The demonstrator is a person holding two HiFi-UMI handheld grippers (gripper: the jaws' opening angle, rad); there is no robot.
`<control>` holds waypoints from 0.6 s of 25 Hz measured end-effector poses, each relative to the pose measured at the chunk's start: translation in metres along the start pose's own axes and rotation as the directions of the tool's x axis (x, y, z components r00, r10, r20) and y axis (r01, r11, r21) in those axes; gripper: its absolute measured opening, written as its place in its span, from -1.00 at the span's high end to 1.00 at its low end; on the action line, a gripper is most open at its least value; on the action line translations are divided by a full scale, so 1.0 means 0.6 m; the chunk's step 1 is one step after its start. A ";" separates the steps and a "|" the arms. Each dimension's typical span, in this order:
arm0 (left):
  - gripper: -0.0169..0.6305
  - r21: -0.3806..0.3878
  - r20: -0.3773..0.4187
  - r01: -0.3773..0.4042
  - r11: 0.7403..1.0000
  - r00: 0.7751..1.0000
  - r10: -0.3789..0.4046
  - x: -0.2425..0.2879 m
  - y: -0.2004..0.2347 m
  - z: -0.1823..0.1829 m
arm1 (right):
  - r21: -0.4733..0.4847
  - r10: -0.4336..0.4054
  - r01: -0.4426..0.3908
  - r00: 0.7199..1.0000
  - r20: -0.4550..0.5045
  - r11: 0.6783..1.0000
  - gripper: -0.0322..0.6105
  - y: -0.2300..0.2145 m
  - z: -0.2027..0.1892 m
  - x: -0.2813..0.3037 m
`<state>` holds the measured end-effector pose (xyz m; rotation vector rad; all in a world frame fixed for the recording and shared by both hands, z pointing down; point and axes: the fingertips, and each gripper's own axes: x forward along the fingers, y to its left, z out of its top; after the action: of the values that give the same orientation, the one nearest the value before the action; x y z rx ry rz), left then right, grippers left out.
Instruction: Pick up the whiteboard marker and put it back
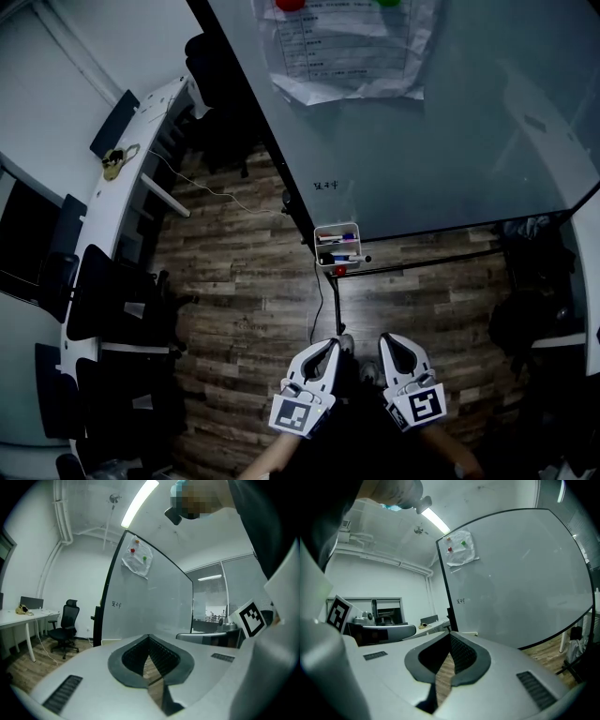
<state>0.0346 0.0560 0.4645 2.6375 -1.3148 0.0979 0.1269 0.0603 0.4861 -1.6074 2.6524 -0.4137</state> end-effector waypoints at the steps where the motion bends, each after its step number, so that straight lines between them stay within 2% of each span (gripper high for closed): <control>1: 0.92 0.002 0.000 0.001 1.000 1.000 -0.001 0.005 0.004 -0.001 | 0.004 0.000 0.000 1.000 -0.001 1.000 0.85 -0.002 0.000 0.004; 6: 0.92 -0.012 0.008 0.010 1.000 1.000 -0.010 0.029 0.024 0.005 | -0.006 -0.005 0.005 1.000 -0.016 1.000 0.85 -0.007 0.005 0.032; 11: 0.92 -0.022 0.007 0.019 1.000 1.000 -0.018 0.051 0.051 0.009 | 0.018 -0.012 0.011 1.000 0.024 1.000 0.85 -0.010 0.025 0.073; 15: 0.92 -0.037 0.006 0.029 0.999 1.000 -0.029 0.069 0.073 0.011 | 0.018 -0.028 0.029 0.999 -0.014 0.999 0.85 -0.022 0.009 0.096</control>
<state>0.0243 -0.0033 0.4702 2.6265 -1.2670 0.0609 0.1124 0.0032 0.4911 -1.6450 2.6306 -0.4506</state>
